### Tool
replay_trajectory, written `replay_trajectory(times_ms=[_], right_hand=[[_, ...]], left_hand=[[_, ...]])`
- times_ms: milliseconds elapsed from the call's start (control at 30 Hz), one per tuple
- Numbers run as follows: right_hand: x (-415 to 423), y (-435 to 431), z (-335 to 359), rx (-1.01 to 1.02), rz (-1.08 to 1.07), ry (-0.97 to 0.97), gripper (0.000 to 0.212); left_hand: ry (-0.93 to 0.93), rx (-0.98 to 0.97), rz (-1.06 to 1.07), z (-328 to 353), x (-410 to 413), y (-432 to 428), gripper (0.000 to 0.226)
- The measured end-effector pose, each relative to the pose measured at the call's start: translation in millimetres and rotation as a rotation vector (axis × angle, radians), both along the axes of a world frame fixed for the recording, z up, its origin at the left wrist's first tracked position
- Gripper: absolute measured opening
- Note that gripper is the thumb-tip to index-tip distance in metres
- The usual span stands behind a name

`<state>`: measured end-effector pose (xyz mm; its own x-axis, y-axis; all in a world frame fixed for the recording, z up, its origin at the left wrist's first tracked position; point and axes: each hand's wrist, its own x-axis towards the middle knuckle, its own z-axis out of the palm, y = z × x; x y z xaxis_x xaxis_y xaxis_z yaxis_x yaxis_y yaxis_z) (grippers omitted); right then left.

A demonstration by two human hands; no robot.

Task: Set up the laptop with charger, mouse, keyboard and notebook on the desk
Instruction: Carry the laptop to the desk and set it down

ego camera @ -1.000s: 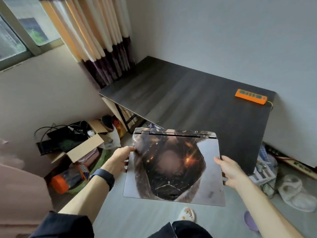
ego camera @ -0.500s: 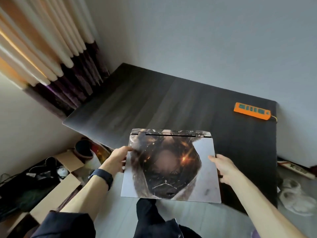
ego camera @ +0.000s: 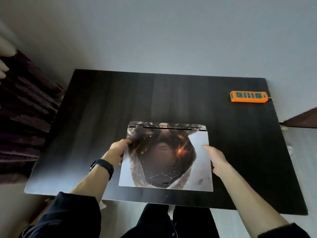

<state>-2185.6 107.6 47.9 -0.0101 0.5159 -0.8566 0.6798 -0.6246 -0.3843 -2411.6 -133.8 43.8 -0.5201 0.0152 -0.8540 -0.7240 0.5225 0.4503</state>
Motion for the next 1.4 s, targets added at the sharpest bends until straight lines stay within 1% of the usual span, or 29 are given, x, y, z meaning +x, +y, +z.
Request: replay_trajectory(times_ms=[133,200,233,267,400,500,733,833,867,933,1000,1033,1100,1200,1300,1400], right_hand=[[-32,3,-12,0.014,-0.004,-0.071,0.054],[-43,7,-19,0.011,-0.012,-0.078,0.053],[-48,10,-22,0.009,-0.013,-0.081,0.052],[-51,11,-24,0.005,-0.01,-0.082,0.049],[-56,18,-39,-0.001,0.004,-0.11,0.032],[-54,21,-48,0.011,-0.018,-0.117,0.029],[-52,29,-53,0.033,-0.04,-0.105,0.028],[-45,36,-57,0.068,0.001,-0.116,0.019],[-42,37,-60,0.098,0.06,-0.123,0.015],[-31,36,-71,0.192,0.225,-0.139,0.018],[-18,30,-78,0.272,0.361,-0.154,0.043],[-10,24,-79,0.307,0.417,-0.149,0.053],[8,6,-78,0.405,0.549,-0.132,0.066],[38,-30,-79,0.491,0.8,-0.107,0.083],[62,-56,-84,0.512,0.9,-0.143,0.101],[77,-64,-94,0.533,0.942,-0.18,0.108]], left_hand=[[-0.028,-0.036,0.004,-34,-33,3,0.039],[-0.059,-0.069,0.009,-47,-43,7,0.052],[-0.062,-0.076,0.021,-54,-46,8,0.053],[-0.053,-0.065,0.037,-63,-49,9,0.05],[0.016,-0.089,0.1,-60,-49,26,0.041],[0.059,-0.117,0.132,-68,-47,34,0.031],[0.084,-0.122,0.14,-83,-43,42,0.033],[0.106,-0.109,0.119,-82,-40,45,0.034],[0.117,-0.11,0.097,-85,-39,44,0.037],[0.163,-0.106,-0.002,-85,-34,39,0.041],[0.248,-0.095,-0.187,-81,-26,30,0.045],[0.306,-0.108,-0.307,-81,-19,23,0.052],[0.418,-0.129,-0.53,-82,0,7,0.071],[0.492,-0.178,-0.795,-87,42,-24,0.093],[0.535,-0.223,-0.979,-99,73,-51,0.109],[0.623,-0.3,-1.059,-107,79,-62,0.11]])
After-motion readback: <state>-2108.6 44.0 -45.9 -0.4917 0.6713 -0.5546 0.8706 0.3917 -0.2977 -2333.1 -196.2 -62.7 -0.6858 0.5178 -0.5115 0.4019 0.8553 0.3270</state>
